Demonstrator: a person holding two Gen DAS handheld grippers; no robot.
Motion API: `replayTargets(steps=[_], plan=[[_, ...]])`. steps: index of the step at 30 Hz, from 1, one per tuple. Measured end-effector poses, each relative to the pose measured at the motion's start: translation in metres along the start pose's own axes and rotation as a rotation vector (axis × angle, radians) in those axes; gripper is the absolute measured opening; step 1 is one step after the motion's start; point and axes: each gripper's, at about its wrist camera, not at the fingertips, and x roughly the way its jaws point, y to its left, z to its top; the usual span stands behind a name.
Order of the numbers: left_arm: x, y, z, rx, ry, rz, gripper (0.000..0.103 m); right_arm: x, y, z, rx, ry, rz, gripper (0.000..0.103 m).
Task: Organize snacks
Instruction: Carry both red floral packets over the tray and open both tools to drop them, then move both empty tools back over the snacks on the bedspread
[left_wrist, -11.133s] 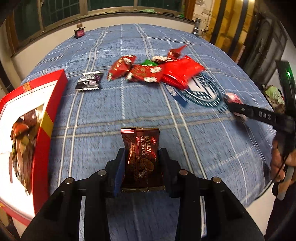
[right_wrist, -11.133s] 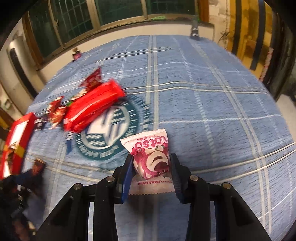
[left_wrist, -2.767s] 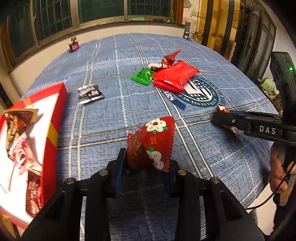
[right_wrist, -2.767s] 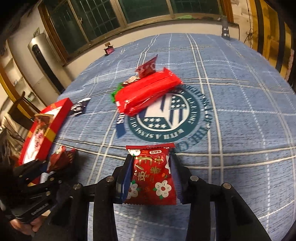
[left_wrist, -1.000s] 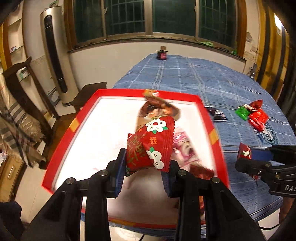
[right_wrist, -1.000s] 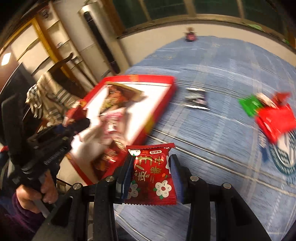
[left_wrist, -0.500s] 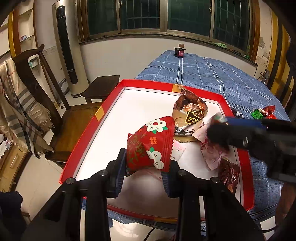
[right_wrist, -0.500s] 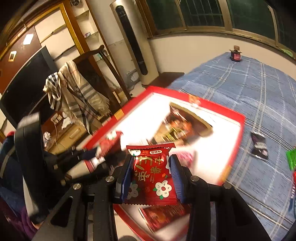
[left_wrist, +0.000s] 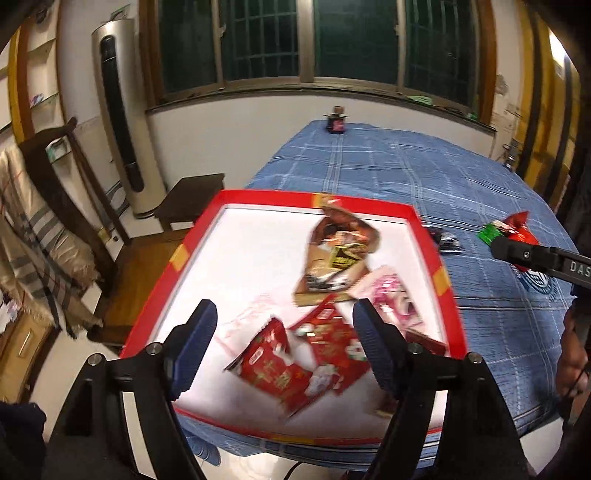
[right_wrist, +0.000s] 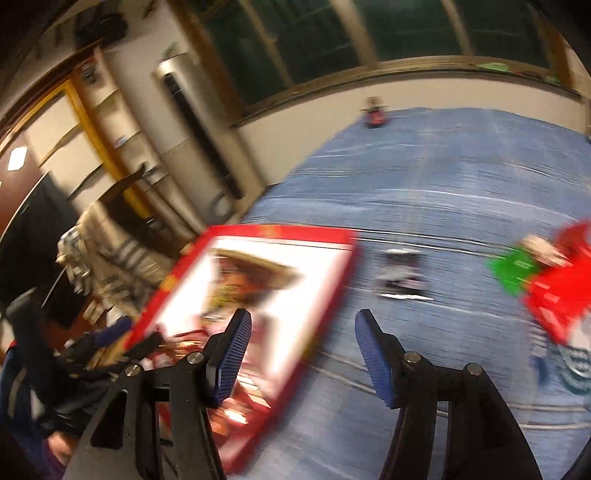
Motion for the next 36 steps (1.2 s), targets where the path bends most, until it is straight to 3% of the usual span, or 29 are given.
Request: replayTargets(steps=[6, 12, 20, 23, 26, 28, 36], plan=[[-0.002, -0.034, 0.003, 0.067, 0.015, -0.034, 0.076, -0.051, -0.1, -0.013, 0.181, -0.063, -0.102, 0.061], [-0.006, -0.078, 0.004, 0.136, 0.038, -0.087, 0.076, -0.112, -0.191, -0.029, 0.362, -0.18, -0.21, 0.063], [-0.015, -0.136, 0.01, 0.243, 0.047, -0.148, 0.076, -0.157, -0.259, -0.044, 0.456, -0.249, -0.316, 0.065], [-0.017, -0.162, 0.016, 0.288, 0.047, -0.169, 0.076, -0.165, -0.283, -0.054, 0.526, -0.27, -0.295, 0.067], [-0.017, -0.188, 0.023, 0.319, 0.053, -0.21, 0.076, -0.168, -0.301, -0.064, 0.624, -0.292, -0.183, 0.068], [-0.014, -0.203, 0.026, 0.336, 0.056, -0.225, 0.076, -0.164, -0.308, -0.066, 0.652, -0.284, -0.16, 0.068], [0.006, -0.254, 0.02, 0.398, 0.12, -0.257, 0.076, -0.151, -0.296, -0.058, 0.592, -0.24, -0.152, 0.071]])
